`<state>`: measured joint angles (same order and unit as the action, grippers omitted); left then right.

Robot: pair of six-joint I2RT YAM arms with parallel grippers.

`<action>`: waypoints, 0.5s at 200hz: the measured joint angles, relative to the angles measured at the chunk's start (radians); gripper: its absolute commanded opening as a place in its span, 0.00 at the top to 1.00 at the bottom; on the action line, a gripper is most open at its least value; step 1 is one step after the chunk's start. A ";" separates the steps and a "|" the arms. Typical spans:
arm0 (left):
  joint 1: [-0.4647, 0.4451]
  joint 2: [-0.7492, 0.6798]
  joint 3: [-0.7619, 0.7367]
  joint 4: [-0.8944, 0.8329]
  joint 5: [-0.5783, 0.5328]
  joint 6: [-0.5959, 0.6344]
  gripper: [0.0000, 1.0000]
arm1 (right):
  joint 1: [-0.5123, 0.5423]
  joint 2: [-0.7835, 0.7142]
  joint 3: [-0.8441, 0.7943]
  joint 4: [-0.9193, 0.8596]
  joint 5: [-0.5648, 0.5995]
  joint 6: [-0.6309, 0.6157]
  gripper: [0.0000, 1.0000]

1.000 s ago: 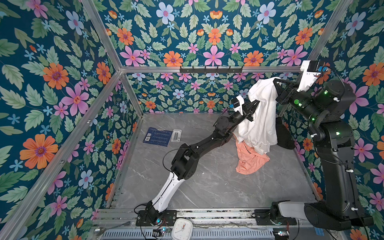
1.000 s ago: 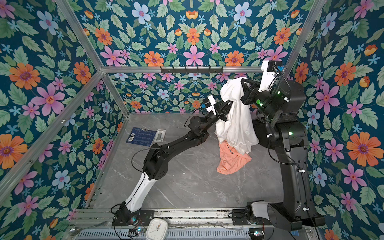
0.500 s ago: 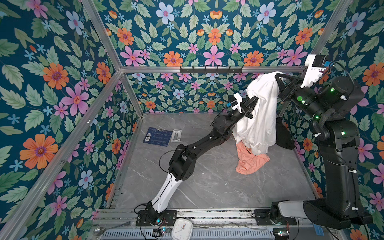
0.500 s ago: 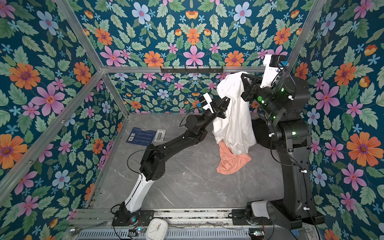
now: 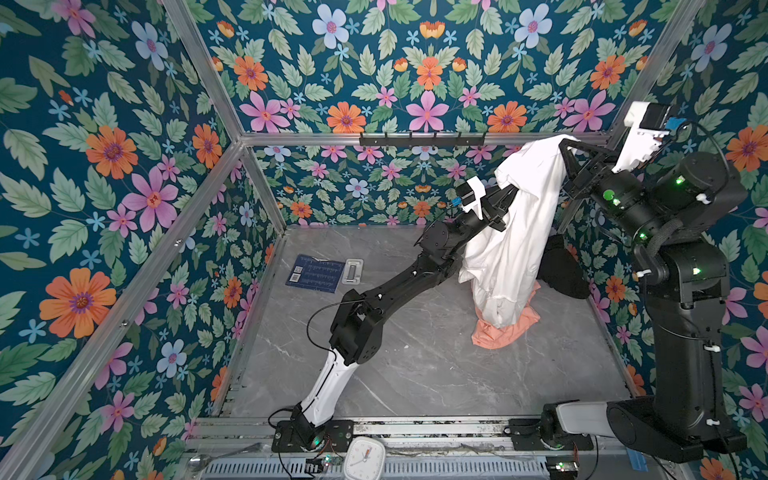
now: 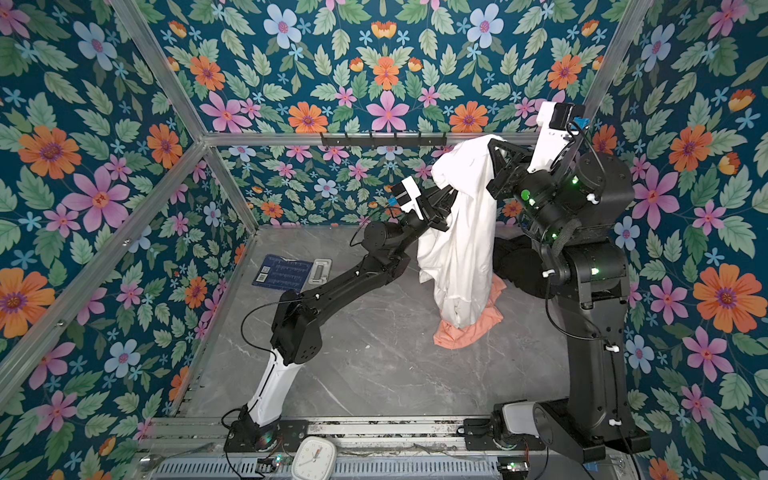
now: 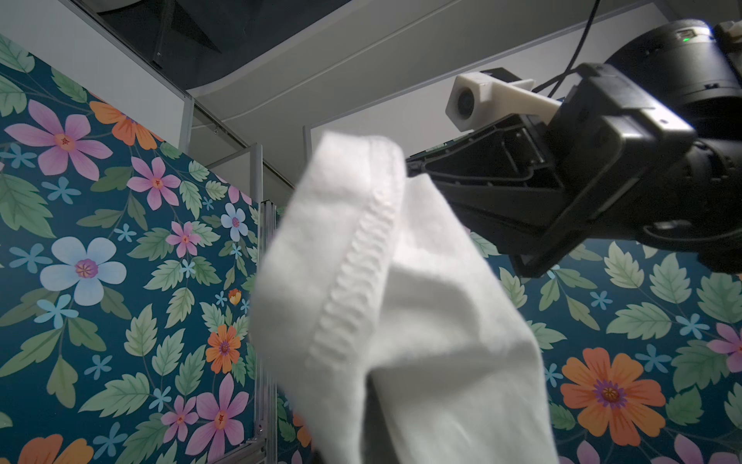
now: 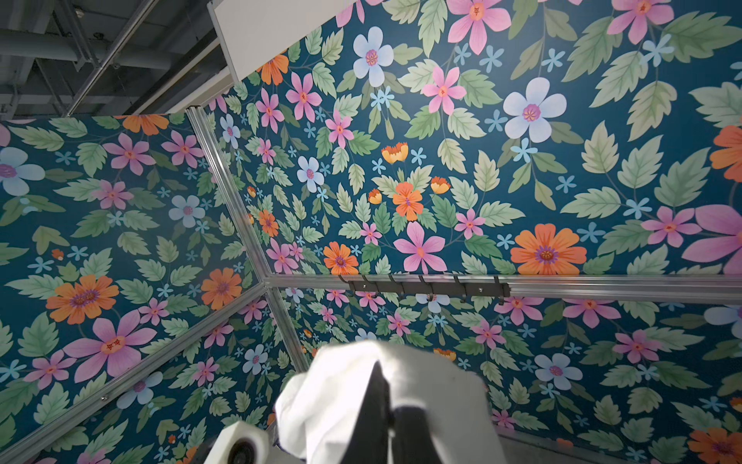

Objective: Pick out a specific cloth from the pile
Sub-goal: 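Raise the white shirt high with both grippers, pulling it off the pile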

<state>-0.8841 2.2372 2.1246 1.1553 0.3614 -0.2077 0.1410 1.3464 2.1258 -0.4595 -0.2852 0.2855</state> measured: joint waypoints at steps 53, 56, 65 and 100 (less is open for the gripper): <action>0.002 -0.016 0.014 -0.017 0.004 0.024 1.00 | 0.000 0.004 0.005 0.010 -0.016 0.012 1.00; 0.002 -0.016 0.020 -0.021 0.006 0.026 1.00 | 0.000 0.004 0.005 0.010 -0.018 0.012 1.00; 0.002 -0.014 0.032 -0.030 0.007 0.027 1.00 | 0.000 0.005 0.005 0.016 -0.022 0.019 1.00; 0.003 -0.004 0.066 -0.059 0.008 0.035 1.00 | 0.001 0.038 0.043 0.029 -0.026 0.040 1.00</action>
<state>-0.8806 2.2333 2.1902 1.0962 0.3698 -0.1726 0.1421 1.3842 2.1693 -0.4305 -0.3107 0.3256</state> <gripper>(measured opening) 0.051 0.051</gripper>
